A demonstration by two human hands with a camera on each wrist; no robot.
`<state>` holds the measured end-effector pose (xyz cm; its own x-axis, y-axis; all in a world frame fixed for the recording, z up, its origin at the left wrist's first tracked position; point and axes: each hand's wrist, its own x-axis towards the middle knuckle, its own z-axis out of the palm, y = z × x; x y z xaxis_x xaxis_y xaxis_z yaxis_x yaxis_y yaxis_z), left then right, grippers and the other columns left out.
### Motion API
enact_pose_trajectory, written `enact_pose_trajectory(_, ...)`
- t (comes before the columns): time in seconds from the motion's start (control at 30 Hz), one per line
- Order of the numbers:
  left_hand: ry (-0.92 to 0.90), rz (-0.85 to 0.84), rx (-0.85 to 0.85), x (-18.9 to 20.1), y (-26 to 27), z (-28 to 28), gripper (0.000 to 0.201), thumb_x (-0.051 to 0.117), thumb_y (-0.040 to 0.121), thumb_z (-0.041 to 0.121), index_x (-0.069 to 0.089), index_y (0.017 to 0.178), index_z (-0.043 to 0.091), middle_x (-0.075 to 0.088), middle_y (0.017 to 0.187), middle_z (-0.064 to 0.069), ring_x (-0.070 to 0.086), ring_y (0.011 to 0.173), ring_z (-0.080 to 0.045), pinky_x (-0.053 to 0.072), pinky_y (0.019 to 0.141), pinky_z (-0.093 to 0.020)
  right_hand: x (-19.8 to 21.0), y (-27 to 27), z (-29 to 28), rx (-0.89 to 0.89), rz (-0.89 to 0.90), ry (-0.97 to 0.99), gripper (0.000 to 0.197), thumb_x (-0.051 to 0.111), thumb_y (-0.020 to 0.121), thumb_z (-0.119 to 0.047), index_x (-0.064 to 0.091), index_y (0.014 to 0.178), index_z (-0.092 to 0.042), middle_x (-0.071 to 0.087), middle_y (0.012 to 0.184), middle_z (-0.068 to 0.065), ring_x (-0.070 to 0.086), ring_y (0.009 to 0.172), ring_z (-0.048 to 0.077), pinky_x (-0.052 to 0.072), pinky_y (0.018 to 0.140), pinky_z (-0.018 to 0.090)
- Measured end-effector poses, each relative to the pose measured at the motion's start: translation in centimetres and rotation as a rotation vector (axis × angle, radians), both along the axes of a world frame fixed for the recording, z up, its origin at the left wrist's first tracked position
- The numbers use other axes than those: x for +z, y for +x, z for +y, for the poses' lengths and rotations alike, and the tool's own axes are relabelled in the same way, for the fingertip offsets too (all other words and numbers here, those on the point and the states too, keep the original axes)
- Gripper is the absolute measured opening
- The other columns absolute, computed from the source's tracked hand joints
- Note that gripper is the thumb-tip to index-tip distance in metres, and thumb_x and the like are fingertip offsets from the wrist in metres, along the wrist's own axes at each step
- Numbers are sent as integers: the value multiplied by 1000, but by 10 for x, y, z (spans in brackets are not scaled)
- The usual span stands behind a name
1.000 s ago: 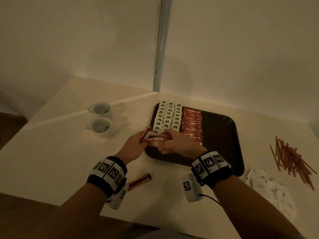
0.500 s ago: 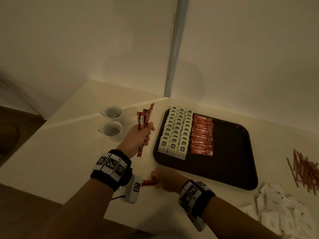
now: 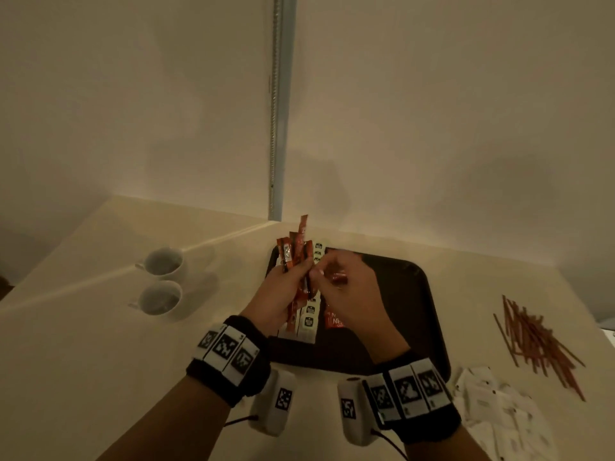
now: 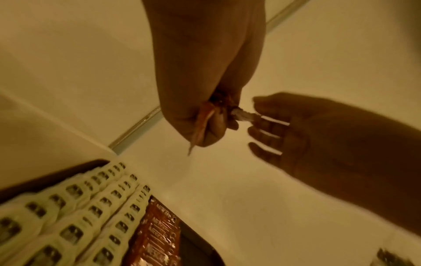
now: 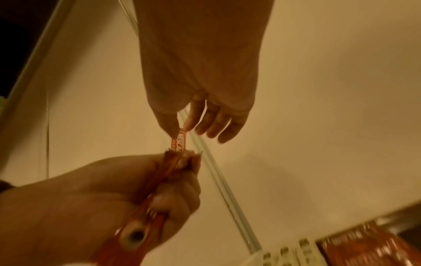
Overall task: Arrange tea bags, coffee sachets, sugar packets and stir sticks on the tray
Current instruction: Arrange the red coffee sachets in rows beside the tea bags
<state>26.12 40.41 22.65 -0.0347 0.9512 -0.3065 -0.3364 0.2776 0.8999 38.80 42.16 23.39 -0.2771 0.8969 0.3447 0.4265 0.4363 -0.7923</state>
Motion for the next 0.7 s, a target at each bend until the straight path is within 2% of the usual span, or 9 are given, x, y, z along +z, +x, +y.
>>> enact_pose_trajectory(0.1, -19, 136, -211, 8, 8, 4, 16, 50, 98, 28, 61, 91, 18, 67, 68, -5, 58, 54, 0, 42, 57, -22, 22, 13, 18, -28, 20, 154, 29, 53, 92, -29, 53, 120, -21, 47, 122, -6, 45, 115, 0, 35, 94, 8)
enact_pose_trajectory(0.17, -10, 106, -301, 11, 15, 5, 14, 49, 98, 25, 61, 99, 16, 71, 75, 3, 65, 64, -1, 48, 63, -21, 32, 15, 29, 63, -18, 121, 32, 43, 98, -28, 53, 128, -20, 44, 131, -4, 41, 122, 1, 30, 98, 5)
enact_pose_trajectory(0.27, -19, 71, -397, 11, 21, 8, 17, 50, 97, 19, 62, 107, 15, 74, 95, 1, 70, 90, -12, 51, 81, -26, 34, 16, 35, 146, -91, -52, 30, 38, 101, -22, 61, 119, -16, 57, 116, -7, 52, 103, -5, 38, 90, 6)
enact_pose_trajectory(0.33, -40, 35, -448, 8, 23, 8, 17, 51, 96, 15, 62, 110, 12, 73, 100, -3, 68, 97, -17, 52, 87, -30, 31, 20, 38, 186, -129, -225, 31, 36, 102, -25, 63, 114, -17, 62, 104, -9, 54, 93, -10, 39, 82, 4)
enact_pose_trajectory(0.4, -92, -14, -461, 4, 23, 10, 20, 52, 96, 13, 61, 112, 7, 72, 103, -9, 68, 96, -21, 52, 92, -35, 27, 24, 39, 254, -163, -377, 33, 35, 102, -29, 64, 111, -19, 63, 98, -11, 55, 92, -9, 39, 81, 6)
enact_pose_trajectory(0.47, -165, -45, -461, 0, 25, 8, 13, 51, 96, 14, 61, 102, 9, 71, 85, -5, 67, 77, -15, 56, 74, -29, 25, 26, 39, 310, -200, -474, 39, 33, 100, -40, 63, 115, -20, 64, 103, -12, 56, 100, -3, 39, 85, 13)
enact_pose_trajectory(0.53, -220, -40, -454, -1, 28, 6, 13, 48, 98, 16, 57, 89, 13, 61, 66, 2, 56, 57, -8, 45, 51, -18, 23, 27, 38, 335, -220, -535, 46, 32, 97, -47, 54, 128, -21, 59, 122, -7, 51, 113, 3, 38, 93, 20)
enact_pose_trajectory(0.6, -218, -44, -416, -5, 30, 8, 16, 46, 98, 17, 53, 84, 14, 54, 61, 3, 47, 52, -6, 34, 46, -16, 16, 27, 38, 314, -155, -533, 52, 34, 96, -48, 38, 141, -23, 45, 140, -3, 40, 125, 6, 35, 104, 28)
enact_pose_trajectory(0.7, -201, -53, -296, -7, 26, 15, 14, 52, 96, 23, 56, 84, 17, 55, 62, 5, 49, 53, -6, 39, 49, -19, 3, 36, 39, 117, -23, -451, 49, 37, 96, -46, 35, 141, -26, 38, 142, -6, 37, 128, 9, 35, 107, 35)
